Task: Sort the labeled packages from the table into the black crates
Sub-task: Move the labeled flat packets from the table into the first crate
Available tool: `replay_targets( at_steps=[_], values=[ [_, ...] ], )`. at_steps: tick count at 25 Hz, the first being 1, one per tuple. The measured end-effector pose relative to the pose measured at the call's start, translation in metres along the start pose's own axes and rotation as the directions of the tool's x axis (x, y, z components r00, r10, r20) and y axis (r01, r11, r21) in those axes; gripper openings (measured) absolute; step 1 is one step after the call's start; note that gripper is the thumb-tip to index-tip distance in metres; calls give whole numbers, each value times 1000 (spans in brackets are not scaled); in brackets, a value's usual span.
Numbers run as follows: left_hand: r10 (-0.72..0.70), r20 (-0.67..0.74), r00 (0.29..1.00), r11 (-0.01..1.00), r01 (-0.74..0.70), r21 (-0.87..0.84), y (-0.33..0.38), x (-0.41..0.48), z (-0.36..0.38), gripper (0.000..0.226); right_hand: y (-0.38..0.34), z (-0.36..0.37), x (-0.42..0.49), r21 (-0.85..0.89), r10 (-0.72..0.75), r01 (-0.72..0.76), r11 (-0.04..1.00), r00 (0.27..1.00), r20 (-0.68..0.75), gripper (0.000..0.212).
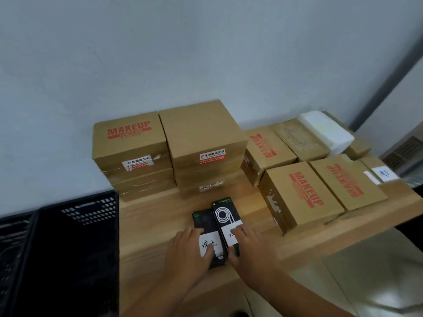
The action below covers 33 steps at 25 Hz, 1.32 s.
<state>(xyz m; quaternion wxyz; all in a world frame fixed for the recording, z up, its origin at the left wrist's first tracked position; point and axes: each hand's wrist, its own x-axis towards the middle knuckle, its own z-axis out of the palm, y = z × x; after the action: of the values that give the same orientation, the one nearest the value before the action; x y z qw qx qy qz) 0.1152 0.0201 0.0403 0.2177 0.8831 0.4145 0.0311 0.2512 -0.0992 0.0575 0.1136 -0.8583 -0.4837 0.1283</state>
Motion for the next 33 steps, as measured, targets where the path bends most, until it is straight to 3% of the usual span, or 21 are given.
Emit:
replay_targets(
  at_steps=[6, 9, 13, 18, 25, 33],
  values=[
    [-142, 14, 990, 971, 137, 199, 30, 17, 44, 57, 44, 9, 24, 57, -99, 95, 994, 993, 65, 37],
    [-257, -13, 966, 961, 257, 105, 26, 32, 71, 60, 55, 21, 34, 76, -109, 105, 992, 992, 62, 35],
    [-404, -44, 914, 913, 400, -80, 17, 51, 99, 81, 75, 36, 44, 54, -103, 100, 994, 993, 55, 36],
    [-394, -71, 916, 915, 384, -124, 17, 57, 120, 106, 94, 40, 47, 60, -71, 68, 996, 996, 55, 37],
    [-429, -51, 902, 897, 419, -142, 16, 56, 130, 96, 95, 46, 54, 51, -84, 82, 995, 996, 34, 37],
    [-381, -86, 920, 914, 389, 112, 6, 52, 128, 97, 100, 51, 55, 37, -99, 99, 994, 995, 0, 34]
  ],
)
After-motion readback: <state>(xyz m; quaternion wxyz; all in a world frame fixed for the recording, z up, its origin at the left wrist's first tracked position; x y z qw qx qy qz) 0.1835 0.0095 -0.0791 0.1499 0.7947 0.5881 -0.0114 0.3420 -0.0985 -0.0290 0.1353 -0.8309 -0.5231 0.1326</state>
